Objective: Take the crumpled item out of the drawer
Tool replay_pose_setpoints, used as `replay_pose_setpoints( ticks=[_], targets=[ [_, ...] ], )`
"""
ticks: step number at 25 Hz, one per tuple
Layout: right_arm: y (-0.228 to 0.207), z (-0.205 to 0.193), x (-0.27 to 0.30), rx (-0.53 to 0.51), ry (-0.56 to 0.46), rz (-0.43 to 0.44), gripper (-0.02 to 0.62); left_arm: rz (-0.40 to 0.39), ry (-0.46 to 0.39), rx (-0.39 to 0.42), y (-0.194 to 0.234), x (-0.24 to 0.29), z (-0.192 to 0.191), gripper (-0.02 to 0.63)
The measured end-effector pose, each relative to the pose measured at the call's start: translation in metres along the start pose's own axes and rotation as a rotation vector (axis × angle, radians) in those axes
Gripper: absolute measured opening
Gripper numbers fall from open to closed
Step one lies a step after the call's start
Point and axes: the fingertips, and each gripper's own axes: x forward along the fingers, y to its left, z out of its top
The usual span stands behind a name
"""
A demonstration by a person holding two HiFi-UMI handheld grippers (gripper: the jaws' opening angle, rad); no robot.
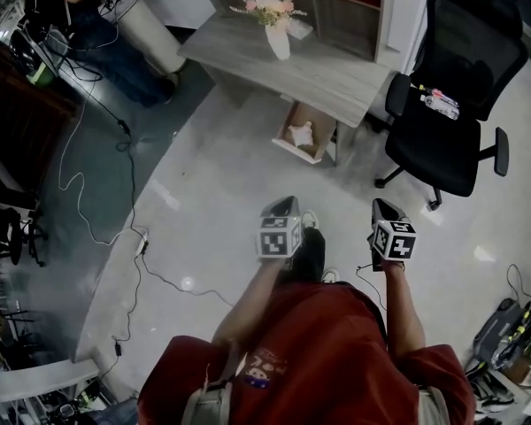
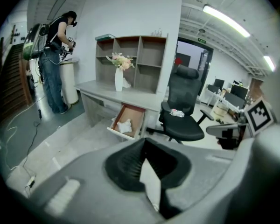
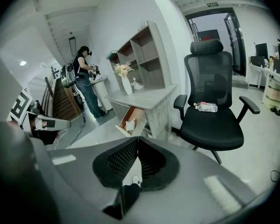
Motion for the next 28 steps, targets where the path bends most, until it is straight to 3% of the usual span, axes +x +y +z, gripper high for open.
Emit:
replay_pose_setpoints(
  ticks=[7,28],
  targets=[
    [0.000,0.025,0.040,-0.016,0.017,-0.022,0.002,-0.020,-0.001,-0.003,0.028,0.038,0.027,-0.003],
    [0.030,0.155,0.207,-0.069,0.047,-0.035,0.002,-0.065,0.014,-0.019,0.144,0.163,0.149,-0.003]
  ],
)
